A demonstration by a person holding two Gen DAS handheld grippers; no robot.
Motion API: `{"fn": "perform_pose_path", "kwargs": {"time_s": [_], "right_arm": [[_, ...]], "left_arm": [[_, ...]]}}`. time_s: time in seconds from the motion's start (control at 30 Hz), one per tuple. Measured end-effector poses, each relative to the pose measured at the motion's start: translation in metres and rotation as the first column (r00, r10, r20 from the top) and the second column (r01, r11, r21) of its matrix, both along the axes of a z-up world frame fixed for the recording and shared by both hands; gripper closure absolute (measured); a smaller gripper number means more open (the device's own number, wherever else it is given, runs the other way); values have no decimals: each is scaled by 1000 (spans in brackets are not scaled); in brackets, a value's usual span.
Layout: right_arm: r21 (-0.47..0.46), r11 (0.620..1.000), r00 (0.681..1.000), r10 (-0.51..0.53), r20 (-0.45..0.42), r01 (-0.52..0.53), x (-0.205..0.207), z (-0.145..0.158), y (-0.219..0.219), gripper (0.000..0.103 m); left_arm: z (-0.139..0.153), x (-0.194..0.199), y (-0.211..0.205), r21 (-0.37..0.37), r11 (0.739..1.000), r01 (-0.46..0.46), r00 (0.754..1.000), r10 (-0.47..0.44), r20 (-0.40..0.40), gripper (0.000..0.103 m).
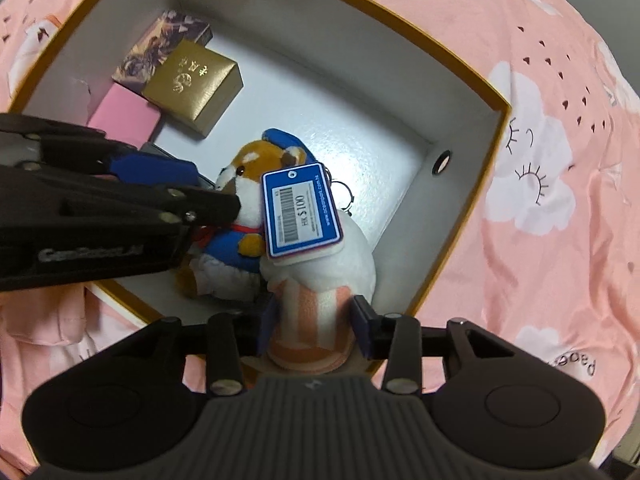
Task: Organize objects
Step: 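Lower both plushes into the orange box and open both tools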
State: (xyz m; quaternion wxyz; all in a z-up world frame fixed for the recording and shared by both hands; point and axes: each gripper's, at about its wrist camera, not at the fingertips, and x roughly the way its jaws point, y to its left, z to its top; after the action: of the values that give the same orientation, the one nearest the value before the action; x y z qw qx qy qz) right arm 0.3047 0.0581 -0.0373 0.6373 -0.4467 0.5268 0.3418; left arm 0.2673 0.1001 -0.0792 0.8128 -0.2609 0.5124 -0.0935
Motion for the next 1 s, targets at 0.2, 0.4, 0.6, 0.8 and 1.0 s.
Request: {"fn": "perform_pose_path", "kwargs": {"time_s": [0.2,0.4,0.6,0.8,1.0], "right_arm": [[75,997,991,-43,128,34,-8,-1,-4,62],[97,995,988,-34,152,20,-23,-6,-22,62],[106,987,991,-124,52,118,0,2,-22,63],[119,956,963,-262,-61,268,8,-22,-30,86],[70,978,979,-190,-69,194,-1,-10,-25,81]], "left_arm": [[-1,4,-3,-14,1000,6,1000,-6,1,60],[-6,8,-6,-16,1000,5,1000,-5,6,62],[-8,12,-11,-19,1000,7,1000,-7,7,65],[-10,14,-8,-5,1000,8,1000,-8,-1,65],[-10,17,-7,1,1000,18,1000,-18,15,65]]}}
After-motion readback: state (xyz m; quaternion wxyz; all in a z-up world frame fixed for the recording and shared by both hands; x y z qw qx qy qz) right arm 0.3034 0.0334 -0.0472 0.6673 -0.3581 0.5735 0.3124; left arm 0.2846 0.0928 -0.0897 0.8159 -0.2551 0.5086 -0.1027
